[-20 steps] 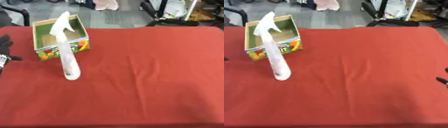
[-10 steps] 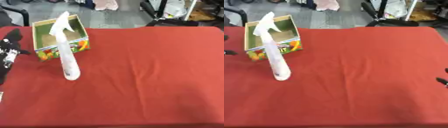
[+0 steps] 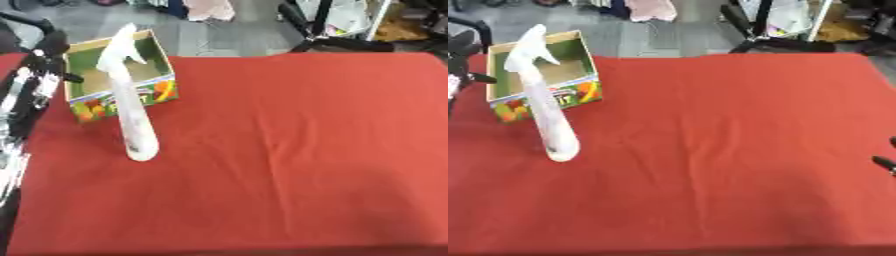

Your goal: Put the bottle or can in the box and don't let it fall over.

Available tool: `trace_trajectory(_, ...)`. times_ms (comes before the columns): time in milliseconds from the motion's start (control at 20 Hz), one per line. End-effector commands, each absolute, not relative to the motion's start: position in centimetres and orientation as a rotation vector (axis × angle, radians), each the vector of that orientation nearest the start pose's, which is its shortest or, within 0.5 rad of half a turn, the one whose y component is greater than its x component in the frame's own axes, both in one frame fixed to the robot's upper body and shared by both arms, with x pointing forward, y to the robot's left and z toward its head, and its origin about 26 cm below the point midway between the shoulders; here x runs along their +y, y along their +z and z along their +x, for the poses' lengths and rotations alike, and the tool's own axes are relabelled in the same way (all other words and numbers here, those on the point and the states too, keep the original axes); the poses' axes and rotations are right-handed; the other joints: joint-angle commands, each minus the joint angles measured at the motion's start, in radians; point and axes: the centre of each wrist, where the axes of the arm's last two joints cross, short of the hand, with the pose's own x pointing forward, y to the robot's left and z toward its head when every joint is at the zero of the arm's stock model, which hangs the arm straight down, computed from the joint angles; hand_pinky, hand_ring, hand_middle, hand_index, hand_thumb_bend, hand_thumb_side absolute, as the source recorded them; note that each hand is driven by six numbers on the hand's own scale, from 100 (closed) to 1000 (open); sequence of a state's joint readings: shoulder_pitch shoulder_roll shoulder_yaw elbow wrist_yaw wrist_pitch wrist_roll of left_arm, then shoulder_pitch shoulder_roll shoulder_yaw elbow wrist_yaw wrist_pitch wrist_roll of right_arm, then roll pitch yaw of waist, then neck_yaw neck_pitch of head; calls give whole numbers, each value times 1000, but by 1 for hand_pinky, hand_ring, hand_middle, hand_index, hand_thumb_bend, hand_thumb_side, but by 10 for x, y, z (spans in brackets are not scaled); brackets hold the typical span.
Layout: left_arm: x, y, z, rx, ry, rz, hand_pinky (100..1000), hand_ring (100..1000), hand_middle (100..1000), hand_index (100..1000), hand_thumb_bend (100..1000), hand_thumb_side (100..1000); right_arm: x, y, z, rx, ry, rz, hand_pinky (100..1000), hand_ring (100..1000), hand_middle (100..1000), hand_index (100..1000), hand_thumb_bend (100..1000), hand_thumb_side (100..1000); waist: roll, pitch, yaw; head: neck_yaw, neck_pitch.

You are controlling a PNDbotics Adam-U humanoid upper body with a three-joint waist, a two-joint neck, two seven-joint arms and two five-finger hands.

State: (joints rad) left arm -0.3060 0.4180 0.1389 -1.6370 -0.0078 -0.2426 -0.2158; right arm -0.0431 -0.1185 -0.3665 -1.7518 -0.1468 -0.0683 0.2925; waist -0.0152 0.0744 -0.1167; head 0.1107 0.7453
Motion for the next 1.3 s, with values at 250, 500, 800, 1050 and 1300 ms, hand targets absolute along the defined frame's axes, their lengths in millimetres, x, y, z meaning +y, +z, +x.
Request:
trace_trajectory(250,335,161,360,-2148,-717,286,690,1000,1000,962,160,793,-359,69,269,-1913,47,-73,798,1000,1000,868,100,691,-3,-19,-7,11,-4)
trace_trajectory(500,325,161,375,-2145,-783,288,689,1000,996,964,166,794,-358,68,269,-1912,49,-67,798,1000,1000,868,100,692,-4,-20,-13,16,-4)
trace_trajectory(800,318,158,384,-2106,-833,297,686,1000,1000,970,100,773,-358,69,270,-1913,48,-63,798,1000,1000,868,100,692,-4,-21,-16,16,-6)
trace_trajectory(1050,316,158,387,-2083,-840,275,682,1000,1000,970,100,761,-358,69,270,-1913,48,-62,798,1000,1000,868,100,693,-4,-21,-17,16,-7)
trace_trajectory(1300,315,162,392,-2047,-868,252,683,1000,1000,975,100,774,-357,68,270,-1912,49,-58,798,1000,1000,868,100,693,-5,-22,-18,19,-7)
